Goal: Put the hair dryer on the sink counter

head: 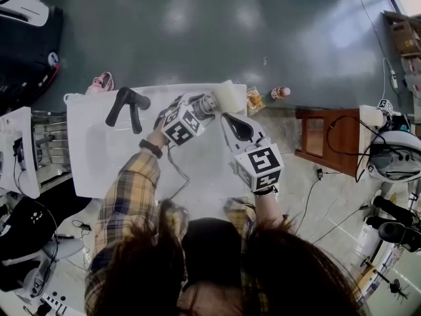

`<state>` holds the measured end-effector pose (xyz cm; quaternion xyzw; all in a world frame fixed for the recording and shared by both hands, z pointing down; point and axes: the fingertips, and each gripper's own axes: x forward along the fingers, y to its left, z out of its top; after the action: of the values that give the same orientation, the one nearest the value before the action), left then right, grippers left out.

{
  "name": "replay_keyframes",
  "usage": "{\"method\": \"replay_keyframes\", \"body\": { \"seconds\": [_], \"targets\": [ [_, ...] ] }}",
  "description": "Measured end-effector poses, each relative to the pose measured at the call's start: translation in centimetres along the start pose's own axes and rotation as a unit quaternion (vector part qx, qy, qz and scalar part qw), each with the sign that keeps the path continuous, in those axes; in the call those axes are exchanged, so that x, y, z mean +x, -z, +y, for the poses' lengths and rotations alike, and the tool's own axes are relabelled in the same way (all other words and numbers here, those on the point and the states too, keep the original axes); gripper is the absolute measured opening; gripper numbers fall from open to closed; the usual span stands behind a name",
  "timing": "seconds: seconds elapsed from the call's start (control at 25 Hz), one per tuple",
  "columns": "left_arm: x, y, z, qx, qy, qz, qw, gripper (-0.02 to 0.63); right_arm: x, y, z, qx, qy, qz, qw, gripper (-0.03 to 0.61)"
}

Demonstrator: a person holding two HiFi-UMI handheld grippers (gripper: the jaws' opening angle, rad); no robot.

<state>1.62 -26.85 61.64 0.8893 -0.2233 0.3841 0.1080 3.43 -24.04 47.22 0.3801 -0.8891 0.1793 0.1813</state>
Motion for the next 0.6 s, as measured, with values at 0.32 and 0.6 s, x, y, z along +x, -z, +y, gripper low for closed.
{"method": "replay_keyframes", "body": {
  "seconds": [0.32,0.6],
  "targets": [
    [-1.2,-0.2,0.3,0.012,-0.018,-0.005,0.9998,0.291,0.4,-1.0,0.6,-0.011,-0.005,-0.011,1.000,0.015],
    [-3.5,-1.1,0.9,0.010,-0.037,-0.021,0.9990,0.291,0.5,-1.8,1.5,-0.022,-0.014,-0.016,1.000,0.016]
  ]
}}
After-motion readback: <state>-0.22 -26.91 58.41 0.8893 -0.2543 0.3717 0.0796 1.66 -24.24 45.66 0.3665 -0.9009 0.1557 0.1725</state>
